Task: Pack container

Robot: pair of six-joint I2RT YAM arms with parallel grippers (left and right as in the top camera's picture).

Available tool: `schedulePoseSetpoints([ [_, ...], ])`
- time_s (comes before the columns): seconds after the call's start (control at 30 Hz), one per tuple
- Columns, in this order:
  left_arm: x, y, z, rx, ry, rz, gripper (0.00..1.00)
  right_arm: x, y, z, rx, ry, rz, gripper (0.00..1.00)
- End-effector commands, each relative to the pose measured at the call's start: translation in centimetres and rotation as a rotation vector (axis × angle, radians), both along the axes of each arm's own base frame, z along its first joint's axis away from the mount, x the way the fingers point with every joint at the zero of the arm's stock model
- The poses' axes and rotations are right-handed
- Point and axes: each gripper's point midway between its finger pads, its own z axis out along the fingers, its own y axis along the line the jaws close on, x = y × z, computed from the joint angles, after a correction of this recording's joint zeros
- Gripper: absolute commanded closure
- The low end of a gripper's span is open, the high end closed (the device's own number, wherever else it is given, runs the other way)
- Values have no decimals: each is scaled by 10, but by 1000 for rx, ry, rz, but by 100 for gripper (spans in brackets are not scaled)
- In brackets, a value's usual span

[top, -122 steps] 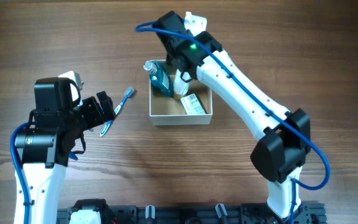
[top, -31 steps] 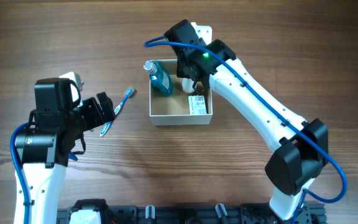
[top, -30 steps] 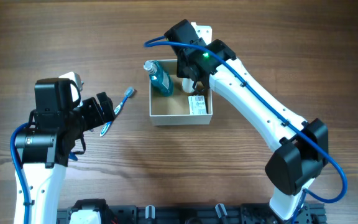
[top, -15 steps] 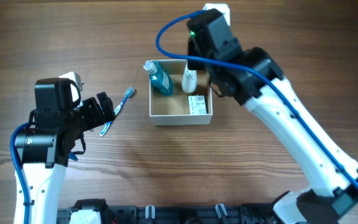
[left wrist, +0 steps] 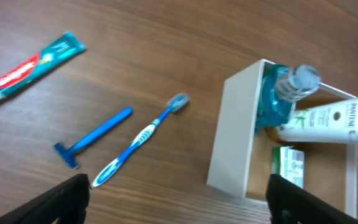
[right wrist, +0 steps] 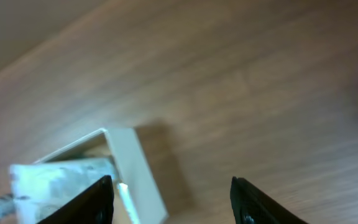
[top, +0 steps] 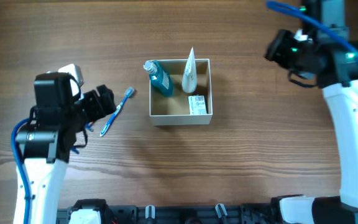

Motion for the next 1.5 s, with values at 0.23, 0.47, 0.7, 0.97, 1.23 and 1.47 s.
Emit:
schedulePoseSetpoints([
  [0.23,100,-89,23,-43,38,-139,4,-15,-6,-2,-51,41,150,39],
  [0.47,130,-111,-12,-117,160,-120,6,-14,-11,-2,-63,41,153,39],
  [0.7,131,-128,-49,-93,246,-148,20,-16,-18,-3,-64,49,139,39],
  [0.97,128,-137,-52,-83,249,-167,43,-16,-18,-3,-64,50,139,39],
  [1.23,121,-141,-54,-75,275,-178,48,-17,-18,-4,-64,56,139,39],
  [1.47,117,-139,-56,-71,292,-176,62,-18,-18,-4,-64,60,139,39],
])
